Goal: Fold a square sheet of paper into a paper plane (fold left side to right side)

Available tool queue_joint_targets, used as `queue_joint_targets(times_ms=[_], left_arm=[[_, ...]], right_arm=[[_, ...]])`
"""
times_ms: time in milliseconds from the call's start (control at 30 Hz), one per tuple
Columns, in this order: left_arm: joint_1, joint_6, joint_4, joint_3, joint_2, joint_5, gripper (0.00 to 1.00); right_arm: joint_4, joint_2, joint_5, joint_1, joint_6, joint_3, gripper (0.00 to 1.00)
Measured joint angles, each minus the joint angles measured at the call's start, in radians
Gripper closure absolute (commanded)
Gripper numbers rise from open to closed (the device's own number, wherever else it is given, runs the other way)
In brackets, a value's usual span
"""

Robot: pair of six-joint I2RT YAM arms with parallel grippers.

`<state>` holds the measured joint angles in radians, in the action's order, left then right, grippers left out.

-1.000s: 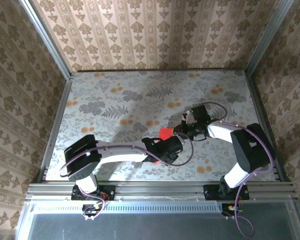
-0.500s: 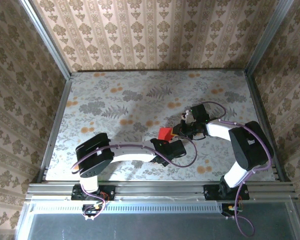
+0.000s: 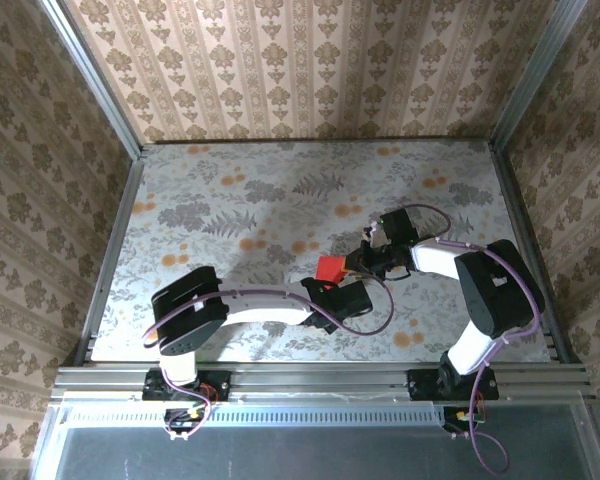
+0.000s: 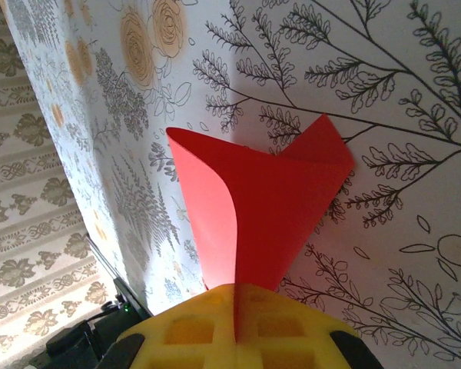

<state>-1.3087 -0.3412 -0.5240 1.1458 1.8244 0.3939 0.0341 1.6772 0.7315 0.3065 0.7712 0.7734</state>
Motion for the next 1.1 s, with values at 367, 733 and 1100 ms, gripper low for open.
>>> queue_joint_targets(times_ms=[367, 733, 1100], left_arm=[[0.000, -0.010, 0.013, -0.024, 0.000, 0.019, 1.00], [0.036, -0.025, 0.075, -0.088, -0.093, -0.084, 1.00], [0.234, -0.117, 0.251, -0.188, -0.137, -0.478, 1.00]], right_arm=[[0.003, -0.002, -0.003, -0.010, -0.004, 0.000, 0.77], [0.133, -0.193, -0.090, -0.147, -0.087, -0.001, 0.56], [0.175, -0.376, -0.109, -0.249, -0.190, -0.142, 0.56]])
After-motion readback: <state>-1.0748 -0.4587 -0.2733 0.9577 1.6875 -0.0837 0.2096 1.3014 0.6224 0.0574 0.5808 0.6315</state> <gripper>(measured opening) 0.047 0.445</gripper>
